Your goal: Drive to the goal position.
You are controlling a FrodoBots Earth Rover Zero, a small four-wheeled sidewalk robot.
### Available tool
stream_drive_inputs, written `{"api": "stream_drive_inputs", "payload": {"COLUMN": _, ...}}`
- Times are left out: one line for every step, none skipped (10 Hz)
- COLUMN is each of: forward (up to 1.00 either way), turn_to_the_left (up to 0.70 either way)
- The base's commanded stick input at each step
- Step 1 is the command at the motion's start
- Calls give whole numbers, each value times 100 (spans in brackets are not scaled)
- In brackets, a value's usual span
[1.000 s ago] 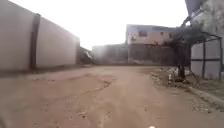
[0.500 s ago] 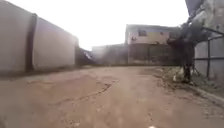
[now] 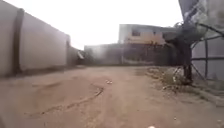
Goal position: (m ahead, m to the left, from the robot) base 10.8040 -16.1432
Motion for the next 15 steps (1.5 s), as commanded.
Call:
{"api": "stream_drive_inputs", "payload": {"forward": 50, "turn_to_the_left": 1}}
{"api": "stream_drive_inputs", "payload": {"forward": 50, "turn_to_the_left": 1}}
{"api": "stream_drive_inputs", "payload": {"forward": 50, "turn_to_the_left": 1}}
{"api": "stream_drive_inputs", "payload": {"forward": 50, "turn_to_the_left": 1}}
{"api": "stream_drive_inputs", "payload": {"forward": 50, "turn_to_the_left": 1}}
{"api": "stream_drive_inputs", "payload": {"forward": 50, "turn_to_the_left": 1}}
{"api": "stream_drive_inputs", "payload": {"forward": 50, "turn_to_the_left": 1}}
{"api": "stream_drive_inputs", "payload": {"forward": 50, "turn_to_the_left": 9}}
{"api": "stream_drive_inputs", "payload": {"forward": 50, "turn_to_the_left": 39}}
{"api": "stream_drive_inputs", "payload": {"forward": 50, "turn_to_the_left": 51}}
{"api": "stream_drive_inputs", "payload": {"forward": 50, "turn_to_the_left": 49}}
{"api": "stream_drive_inputs", "payload": {"forward": 50, "turn_to_the_left": 17}}
{"api": "stream_drive_inputs", "payload": {"forward": 50, "turn_to_the_left": 1}}
{"api": "stream_drive_inputs", "payload": {"forward": 50, "turn_to_the_left": 1}}
{"api": "stream_drive_inputs", "payload": {"forward": 50, "turn_to_the_left": 1}}
